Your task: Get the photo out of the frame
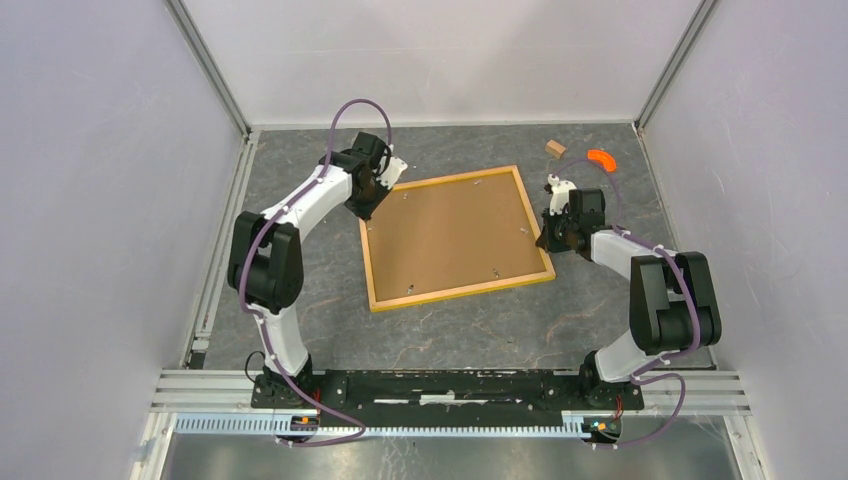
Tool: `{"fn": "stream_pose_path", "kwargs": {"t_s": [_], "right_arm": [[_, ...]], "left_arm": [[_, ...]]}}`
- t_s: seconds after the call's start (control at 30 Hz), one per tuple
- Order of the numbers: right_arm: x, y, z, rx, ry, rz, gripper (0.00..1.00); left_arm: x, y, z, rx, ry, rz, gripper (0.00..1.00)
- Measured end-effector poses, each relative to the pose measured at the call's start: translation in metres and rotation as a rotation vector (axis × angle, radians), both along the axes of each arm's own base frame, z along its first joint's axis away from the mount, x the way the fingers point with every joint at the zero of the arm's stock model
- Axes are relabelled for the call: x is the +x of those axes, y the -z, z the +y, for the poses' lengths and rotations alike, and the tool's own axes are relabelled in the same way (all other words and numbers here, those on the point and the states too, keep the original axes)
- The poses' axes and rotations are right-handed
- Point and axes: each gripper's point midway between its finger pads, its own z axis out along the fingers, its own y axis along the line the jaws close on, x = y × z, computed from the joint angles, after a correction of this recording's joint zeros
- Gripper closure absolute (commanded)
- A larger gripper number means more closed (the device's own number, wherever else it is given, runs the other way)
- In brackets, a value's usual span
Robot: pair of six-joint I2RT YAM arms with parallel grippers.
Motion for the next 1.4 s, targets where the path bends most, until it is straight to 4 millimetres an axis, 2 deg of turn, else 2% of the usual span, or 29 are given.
{"fn": "stream_pose_path", "kwargs": {"t_s": [0.63, 1.03, 1.4], "right_arm": [[0.000, 0.000, 0.000, 0.001, 0.003, 0.000, 1.00], [0.000, 0.001, -0.003, -0.008, 0.023, 0.003, 1.00], [0.001, 0.001, -0.003, 0.000, 0.055, 0.012, 1.00]], "left_arm": [[-0.005, 0.007, -0.007, -0.027, 0.018, 0.026, 0.98], [-0.007, 0.007, -0.002, -0.003, 0.010, 0.031, 0.98], [-0.016, 0.009, -0.011, -0.026, -0.006, 0.052, 0.98]]}}
